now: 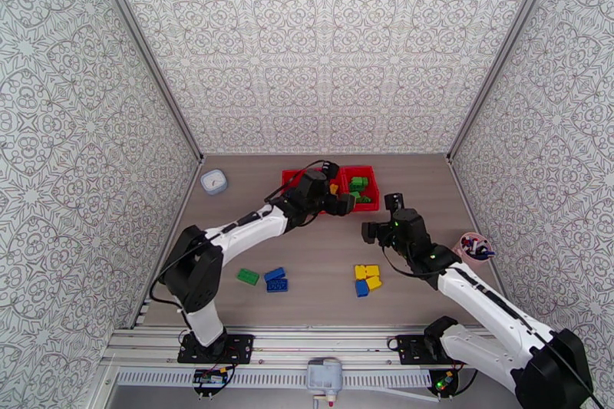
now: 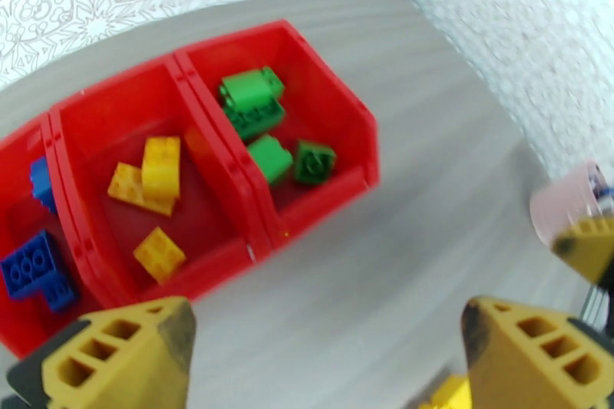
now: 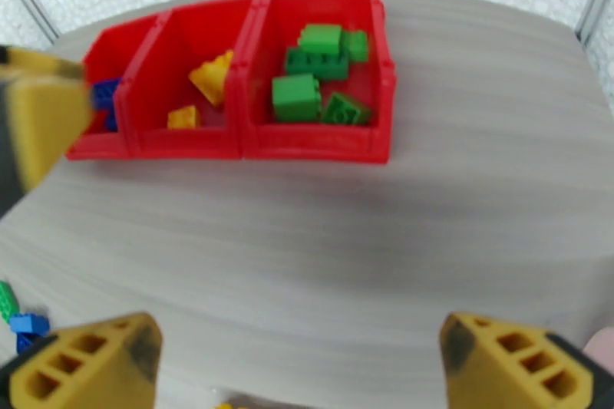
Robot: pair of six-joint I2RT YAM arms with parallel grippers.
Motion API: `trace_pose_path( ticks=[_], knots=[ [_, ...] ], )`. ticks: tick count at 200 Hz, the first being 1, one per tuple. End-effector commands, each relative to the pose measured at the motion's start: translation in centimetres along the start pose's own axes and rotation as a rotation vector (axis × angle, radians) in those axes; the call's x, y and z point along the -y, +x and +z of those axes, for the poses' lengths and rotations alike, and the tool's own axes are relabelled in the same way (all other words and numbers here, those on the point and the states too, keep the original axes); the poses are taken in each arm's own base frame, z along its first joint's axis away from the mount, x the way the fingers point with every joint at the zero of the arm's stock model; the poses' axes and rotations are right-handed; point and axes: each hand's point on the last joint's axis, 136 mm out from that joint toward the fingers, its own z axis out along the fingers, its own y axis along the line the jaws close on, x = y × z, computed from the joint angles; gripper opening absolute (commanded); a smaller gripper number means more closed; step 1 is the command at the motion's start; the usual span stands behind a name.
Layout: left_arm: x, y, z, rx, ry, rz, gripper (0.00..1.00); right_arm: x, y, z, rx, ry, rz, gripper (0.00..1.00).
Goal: Sort the legos into containers by color
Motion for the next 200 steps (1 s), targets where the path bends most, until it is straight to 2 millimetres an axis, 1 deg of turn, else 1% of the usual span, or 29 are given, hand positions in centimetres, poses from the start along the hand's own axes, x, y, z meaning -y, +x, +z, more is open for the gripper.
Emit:
trace_pose_path(
  ticks=[1,9,11,12,13,16,28,39,50,64,85,89,108,123,157,174,200],
  knots=[
    [1.9,1.6,-2.2,0.027,0.066,0.175,1.00,0.7,1.8,0.0,-0.123,0.045,0.029,1.00],
    [2.3,2.3,-3.1,0.034,0.084,0.206,1.00,0.7,2.4,0.1,-0.157,0.051,0.032,1.00],
    [2.4,2.6,-3.3,0.033,0.089,0.214,1.00,0.7,2.5,0.2,-0.166,0.051,0.033,1.00],
    [2.4,3.0,-3.2,0.025,0.091,0.217,1.00,0.7,2.6,0.2,-0.170,0.052,0.034,1.00],
    [2.6,2.7,-3.5,0.036,0.095,0.221,1.00,0.7,2.7,0.2,-0.176,0.053,0.034,1.00],
    [2.7,2.8,-3.8,0.038,0.105,0.232,1.00,0.7,2.9,0.3,-0.187,0.053,0.036,1.00],
    [3.6,3.8,-4.8,0.037,0.153,0.282,1.00,0.5,3.7,0.6,-0.235,0.052,0.040,1.00],
    [4.5,4.8,-5.6,0.040,0.200,0.340,1.00,0.1,4.6,0.9,-0.282,0.046,0.038,1.00],
    [4.7,5.9,-6.2,0.041,0.209,0.378,1.00,-0.3,5.6,1.2,-0.334,0.043,0.032,0.99],
    [5.0,7.2,-7.0,0.036,0.227,0.415,1.00,-1.1,7.0,1.4,-0.410,0.032,0.016,0.97],
    [5.2,9.4,-8.1,0.029,0.260,0.476,1.00,-1.8,8.9,1.6,-0.483,0.071,-0.015,0.93],
    [5.6,9.9,-8.4,0.027,0.291,0.484,1.00,-1.9,9.2,1.6,-0.490,0.081,-0.019,0.92],
    [5.4,12.3,-9.3,0.020,0.321,0.530,1.00,-2.7,10.4,1.6,-0.523,0.107,-0.025,0.83],
    [5.1,13.2,-9.9,0.029,0.325,0.550,1.00,-3.4,11.1,1.5,-0.538,0.122,-0.031,0.76],
    [4.6,14.4,-10.7,0.048,0.330,0.590,1.00,-4.9,12.3,1.4,-0.564,0.130,-0.050,0.62],
    [4.5,14.8,-10.8,0.045,0.331,0.603,1.00,-5.6,12.9,1.7,-0.580,0.121,-0.050,0.59],
    [4.5,15.1,-10.7,0.035,0.341,0.607,1.00,-6.2,13.9,2.3,-0.609,0.099,-0.033,0.59]
  ],
)
